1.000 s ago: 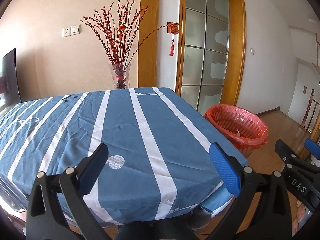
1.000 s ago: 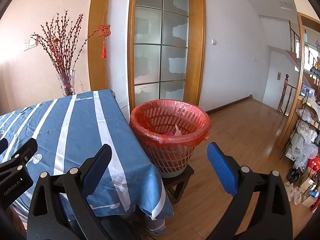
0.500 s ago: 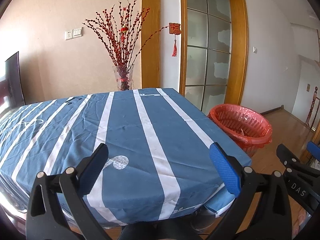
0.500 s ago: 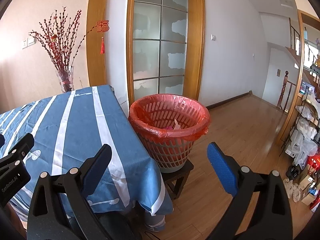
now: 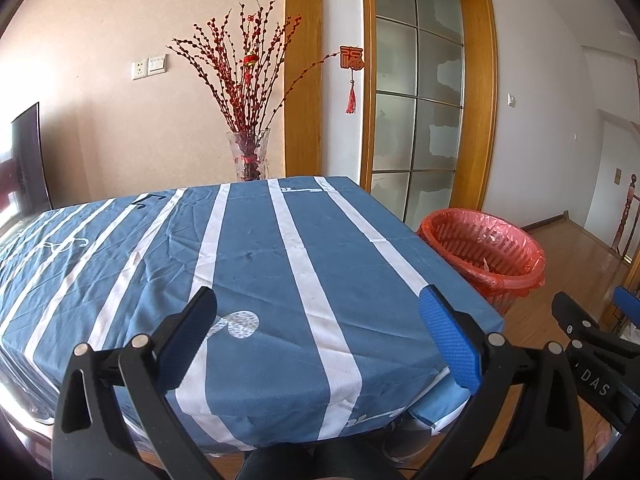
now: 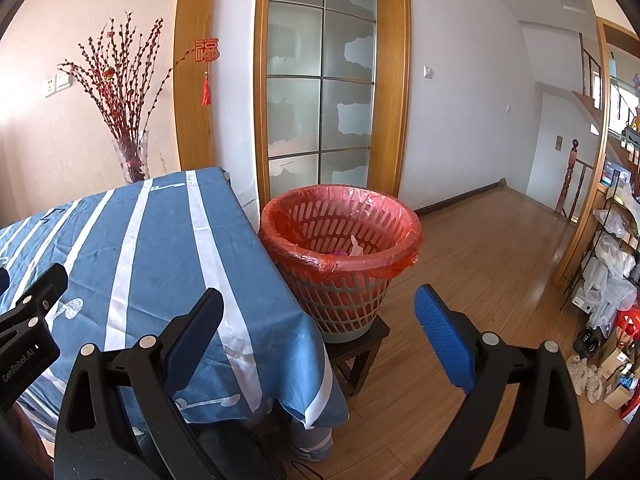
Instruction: Collect trash
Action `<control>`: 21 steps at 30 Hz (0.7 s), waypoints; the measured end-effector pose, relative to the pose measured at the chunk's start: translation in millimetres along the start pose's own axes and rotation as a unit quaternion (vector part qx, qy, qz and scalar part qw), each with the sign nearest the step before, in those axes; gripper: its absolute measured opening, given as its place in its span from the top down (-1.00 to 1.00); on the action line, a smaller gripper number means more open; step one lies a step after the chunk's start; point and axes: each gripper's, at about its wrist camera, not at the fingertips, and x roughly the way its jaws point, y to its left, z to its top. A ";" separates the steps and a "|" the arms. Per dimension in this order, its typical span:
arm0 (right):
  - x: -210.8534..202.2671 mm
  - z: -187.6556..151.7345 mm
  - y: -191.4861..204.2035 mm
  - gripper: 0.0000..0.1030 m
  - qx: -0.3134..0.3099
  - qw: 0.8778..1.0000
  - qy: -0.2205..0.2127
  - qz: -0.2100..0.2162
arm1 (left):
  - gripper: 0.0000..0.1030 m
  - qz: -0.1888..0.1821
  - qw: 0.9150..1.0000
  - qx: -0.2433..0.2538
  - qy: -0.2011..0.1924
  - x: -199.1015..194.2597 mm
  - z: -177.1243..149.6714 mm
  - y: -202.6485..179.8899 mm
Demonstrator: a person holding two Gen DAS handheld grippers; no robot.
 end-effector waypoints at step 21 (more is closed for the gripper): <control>1.0 -0.7 -0.3 -0.86 0.001 1.000 0.002 0.002 | -0.92 0.003 1.000 -0.006 -0.003 -3.2 1.9 0.8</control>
